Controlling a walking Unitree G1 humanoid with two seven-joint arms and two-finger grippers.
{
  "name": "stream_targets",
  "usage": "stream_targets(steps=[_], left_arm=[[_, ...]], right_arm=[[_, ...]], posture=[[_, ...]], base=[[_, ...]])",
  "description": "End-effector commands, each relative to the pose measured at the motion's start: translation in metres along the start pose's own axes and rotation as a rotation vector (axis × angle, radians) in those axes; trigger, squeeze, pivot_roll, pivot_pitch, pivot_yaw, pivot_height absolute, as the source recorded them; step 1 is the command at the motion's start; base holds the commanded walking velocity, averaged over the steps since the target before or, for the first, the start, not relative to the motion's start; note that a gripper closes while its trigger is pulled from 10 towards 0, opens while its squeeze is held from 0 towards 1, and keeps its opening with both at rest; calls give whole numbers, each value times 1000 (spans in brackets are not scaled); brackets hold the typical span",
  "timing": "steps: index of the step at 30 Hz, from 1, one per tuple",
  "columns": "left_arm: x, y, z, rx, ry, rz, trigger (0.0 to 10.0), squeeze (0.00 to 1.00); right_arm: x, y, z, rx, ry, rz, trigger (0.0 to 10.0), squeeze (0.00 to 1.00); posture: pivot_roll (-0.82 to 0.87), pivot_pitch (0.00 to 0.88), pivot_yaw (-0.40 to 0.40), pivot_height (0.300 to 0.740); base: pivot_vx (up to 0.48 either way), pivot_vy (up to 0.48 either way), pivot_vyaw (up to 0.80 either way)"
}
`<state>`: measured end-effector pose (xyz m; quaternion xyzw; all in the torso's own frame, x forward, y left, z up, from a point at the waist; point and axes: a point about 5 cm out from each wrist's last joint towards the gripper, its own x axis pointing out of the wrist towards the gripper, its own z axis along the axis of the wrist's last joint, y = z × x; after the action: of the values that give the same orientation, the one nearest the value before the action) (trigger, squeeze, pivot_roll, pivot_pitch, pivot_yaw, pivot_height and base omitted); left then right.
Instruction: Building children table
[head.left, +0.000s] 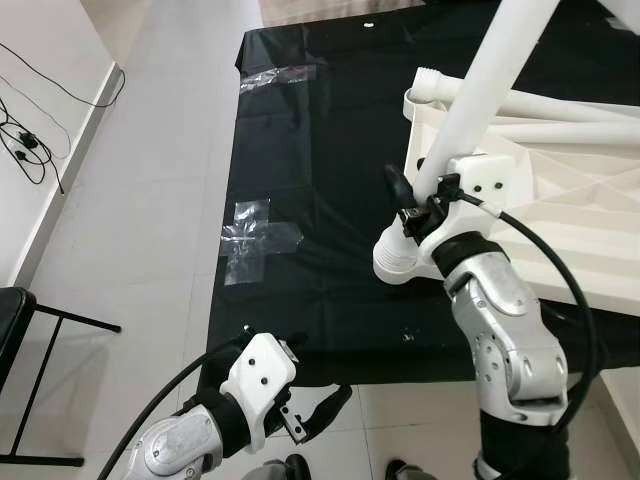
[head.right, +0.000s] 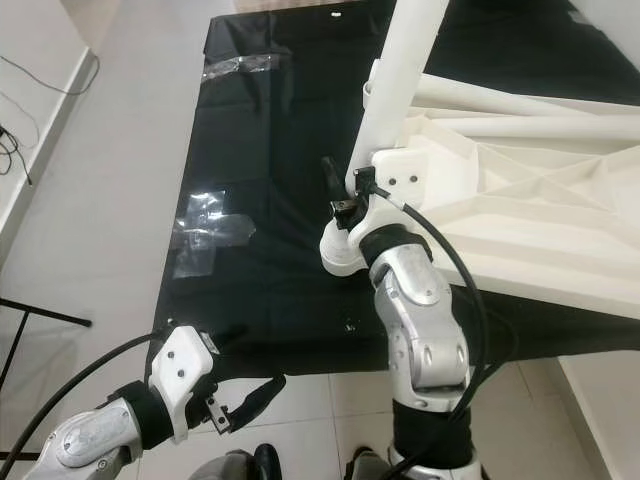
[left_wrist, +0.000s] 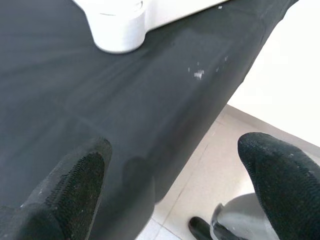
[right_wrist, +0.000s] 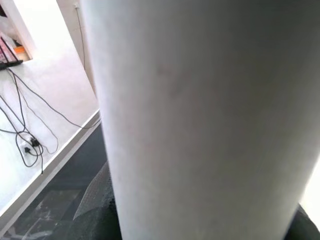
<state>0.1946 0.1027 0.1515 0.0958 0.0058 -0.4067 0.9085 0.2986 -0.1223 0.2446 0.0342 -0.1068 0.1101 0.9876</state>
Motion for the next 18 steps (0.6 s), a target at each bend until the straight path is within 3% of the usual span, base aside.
stream_targets(steps=[1, 4, 7, 8, 10, 11, 14, 15, 18], left_arm=[[-2, 1, -6, -1, 27, -2, 10000, 0], [-1, 2, -5, 3, 24, 6, 10000, 0], [0, 3, -5, 5, 20, 16, 10000, 0], [0, 3, -5, 5, 20, 16, 10000, 0], [1, 4, -4, 5, 18, 18, 10000, 0], [1, 4, -4, 5, 18, 18, 10000, 0], [2, 3, -4, 3, 14, 15, 10000, 0], [2, 3, -4, 3, 14, 15, 10000, 0], [3, 2, -4, -3, 9, 13, 10000, 0]], right_arm=[[-2, -4, -40, -10, 215, -41, 10000, 0], [4, 4, -32, -8, 168, 23, 10000, 0], [9, 25, -5, -31, 28, 170, 10000, 0], [9, 25, -5, -31, 28, 170, 10000, 0], [8, 39, 13, -99, -59, 366, 10000, 0], [8, 39, 13, -99, -59, 366, 10000, 0], [2, 48, 14, -168, -44, 636, 10000, 0], [2, 48, 14, -168, -44, 636, 10000, 0], [5, 34, -3, -207, 33, 765, 10000, 0]], posture=[[-27, 271, 79, 740], [-27, 266, 75, 740], [-30, 265, 72, 740], [-30, 265, 72, 740], [-35, 263, 71, 740], [-35, 263, 71, 740], [-37, 263, 65, 740], [-37, 263, 65, 740], [-31, 269, 62, 740]], base=[[0, 0, 0], [0, 0, 0], [0, 0, 0], [0, 0, 0], [0, 0, 0], [0, 0, 0], [0, 0, 0], [0, 0, 0], [0, 0, 0]])
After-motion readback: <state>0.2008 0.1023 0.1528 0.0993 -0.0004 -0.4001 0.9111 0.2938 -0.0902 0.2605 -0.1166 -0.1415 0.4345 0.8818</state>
